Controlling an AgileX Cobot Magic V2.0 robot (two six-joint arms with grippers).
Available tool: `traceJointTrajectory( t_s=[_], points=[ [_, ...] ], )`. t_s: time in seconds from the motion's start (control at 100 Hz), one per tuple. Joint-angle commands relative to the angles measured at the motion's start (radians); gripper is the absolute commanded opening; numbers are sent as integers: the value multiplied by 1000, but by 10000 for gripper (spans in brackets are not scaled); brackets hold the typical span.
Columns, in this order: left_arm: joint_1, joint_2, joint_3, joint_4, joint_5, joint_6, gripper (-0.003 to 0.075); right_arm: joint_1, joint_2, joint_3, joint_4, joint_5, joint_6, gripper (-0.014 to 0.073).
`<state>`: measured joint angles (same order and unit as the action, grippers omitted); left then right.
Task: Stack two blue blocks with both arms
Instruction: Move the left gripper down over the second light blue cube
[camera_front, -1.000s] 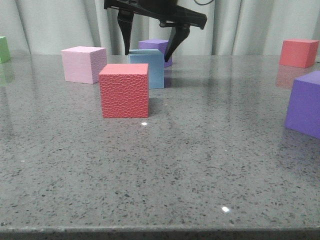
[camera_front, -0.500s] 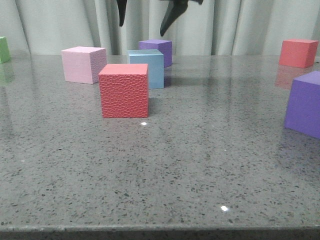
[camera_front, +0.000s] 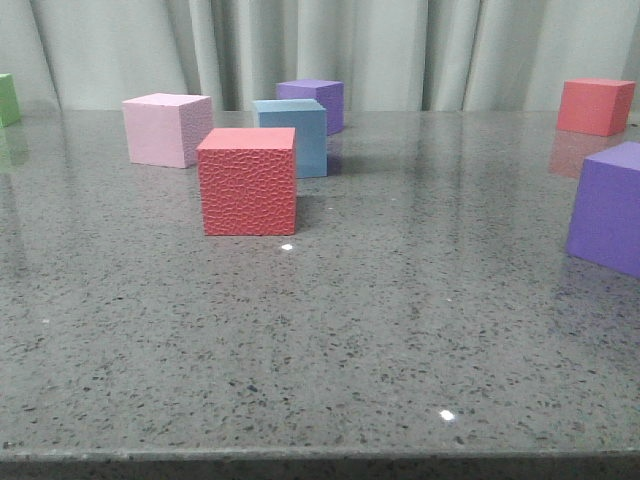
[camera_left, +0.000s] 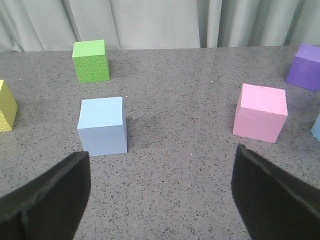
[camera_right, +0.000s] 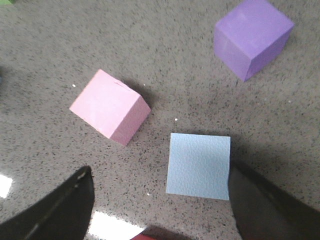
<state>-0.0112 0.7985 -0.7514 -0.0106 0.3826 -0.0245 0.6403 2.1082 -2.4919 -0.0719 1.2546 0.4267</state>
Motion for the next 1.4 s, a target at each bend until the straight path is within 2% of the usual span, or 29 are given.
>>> traceJointTrajectory(
  t_s=[0.0,0.36,0.54,0.86,1.17,1.39],
  points=[
    [2,-2,-41,-3,-69,-8,564,-3,-100,-8,-28,70,-24,556],
    [2,-2,-41,-3,-67,-8,564,-3,-316,292,-80,27,-28,556],
    [2,-2,-41,-3,-67,-8,564,-3,-472,502,-81,-74,-35,556],
    [7,-2,-45,-3,-57,-28,564,-3,-789,969,-83,-316,-35,556],
    [110,76,-182,-3,91,-33,564,-3,-1064,1237,-86,-456,-35,556],
    [113,250,-321,-3,227,-33,565,-3,-1172,1352,-86,-480,-35,556]
  ],
)
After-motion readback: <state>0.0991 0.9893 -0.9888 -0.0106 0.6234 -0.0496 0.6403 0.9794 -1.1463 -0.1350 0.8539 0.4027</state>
